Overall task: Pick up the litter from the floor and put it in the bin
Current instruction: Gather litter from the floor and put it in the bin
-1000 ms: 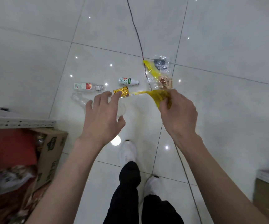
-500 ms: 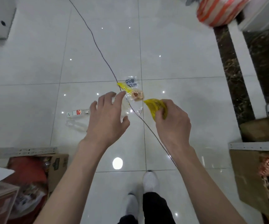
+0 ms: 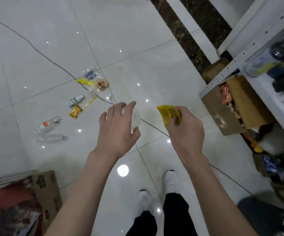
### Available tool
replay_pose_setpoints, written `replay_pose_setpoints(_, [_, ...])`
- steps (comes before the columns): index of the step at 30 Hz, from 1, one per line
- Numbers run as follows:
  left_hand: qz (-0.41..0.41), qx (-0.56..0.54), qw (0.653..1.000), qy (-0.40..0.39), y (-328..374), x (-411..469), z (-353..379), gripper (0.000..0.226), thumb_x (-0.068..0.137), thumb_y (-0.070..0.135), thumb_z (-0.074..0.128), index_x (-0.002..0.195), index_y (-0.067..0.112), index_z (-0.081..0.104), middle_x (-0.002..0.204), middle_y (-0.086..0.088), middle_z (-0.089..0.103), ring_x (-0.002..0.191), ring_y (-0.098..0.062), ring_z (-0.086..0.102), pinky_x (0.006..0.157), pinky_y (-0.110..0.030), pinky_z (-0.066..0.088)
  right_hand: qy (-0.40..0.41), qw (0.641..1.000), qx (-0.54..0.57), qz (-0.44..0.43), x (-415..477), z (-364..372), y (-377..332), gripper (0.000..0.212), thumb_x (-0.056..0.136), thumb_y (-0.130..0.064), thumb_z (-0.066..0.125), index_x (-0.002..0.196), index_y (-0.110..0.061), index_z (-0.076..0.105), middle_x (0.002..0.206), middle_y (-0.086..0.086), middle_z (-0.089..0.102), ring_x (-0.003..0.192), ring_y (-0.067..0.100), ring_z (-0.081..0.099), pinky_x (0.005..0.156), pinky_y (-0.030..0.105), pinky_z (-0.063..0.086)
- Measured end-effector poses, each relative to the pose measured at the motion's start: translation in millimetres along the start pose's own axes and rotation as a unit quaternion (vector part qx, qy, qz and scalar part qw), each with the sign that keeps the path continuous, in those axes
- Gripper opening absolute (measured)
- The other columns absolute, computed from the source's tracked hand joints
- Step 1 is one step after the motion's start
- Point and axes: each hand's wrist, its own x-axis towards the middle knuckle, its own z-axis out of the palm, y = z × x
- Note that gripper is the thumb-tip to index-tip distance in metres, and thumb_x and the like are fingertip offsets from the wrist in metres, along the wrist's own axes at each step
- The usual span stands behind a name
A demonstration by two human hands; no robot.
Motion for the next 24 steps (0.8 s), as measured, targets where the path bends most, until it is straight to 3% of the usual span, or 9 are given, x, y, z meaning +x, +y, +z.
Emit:
replay_pose_setpoints(5, [0.070, 0.004, 0.997, -0.035, 65.3, -21.0, 36.8, 0.073, 0.081, 0.035, 0.061, 0.146, 0.027, 0.030, 0.140, -0.003, 0.041, 0.129, -0.026, 0.037, 0.106, -0.047, 0.032, 0.068, 0.996, -0.011, 0.053, -34.6, -46.0, 71.2, 0.017, 0.091, -0.019, 0.058, 0.106, -0.020, 0.065, 0.078, -0.005, 0.061, 0.069, 0.015, 0.049, 0.062, 0.028, 0.034])
replay_pose_setpoints(12, [0.173, 0.010, 0.980, -0.096, 187.9, -57.1, 107.2, 0.072, 0.081, 0.035, 0.062, 0.145, 0.028, 0.031, 0.139, -0.003, 0.042, 0.129, -0.026, 0.038, 0.106, -0.045, 0.032, 0.137, 0.978, 0.004, 0.155, -80.0, -114.0, 194.2, 0.019, 0.092, -0.020, 0.055, 0.109, -0.023, 0.064, 0.083, -0.004, 0.064, 0.077, 0.019, 0.058, 0.064, 0.034, 0.047])
replay_pose_setpoints(17, [0.236, 0.028, 0.963, -0.124, 280.1, -97.6, 162.1, 0.072, 0.081, 0.034, 0.063, 0.145, 0.027, 0.031, 0.141, -0.003, 0.042, 0.131, -0.025, 0.037, 0.107, -0.049, 0.032, 0.161, 0.958, -0.017, 0.238, -133.2, -166.7, 293.3, 0.016, 0.091, -0.019, 0.055, 0.104, -0.022, 0.063, 0.077, -0.008, 0.052, 0.069, 0.018, 0.046, 0.059, 0.030, 0.029])
replay_pose_setpoints(24, [0.304, 0.036, 0.935, -0.179, 410.8, -166.6, 251.6, 0.073, 0.082, 0.034, 0.062, 0.146, 0.028, 0.029, 0.142, -0.003, 0.040, 0.132, -0.025, 0.035, 0.108, -0.048, 0.031, 0.189, 0.918, 0.005, 0.347, -206.5, -229.7, 440.3, 0.022, 0.090, -0.021, 0.055, 0.111, -0.024, 0.063, 0.086, 0.003, 0.067, 0.081, 0.029, 0.058, 0.064, 0.035, 0.043])
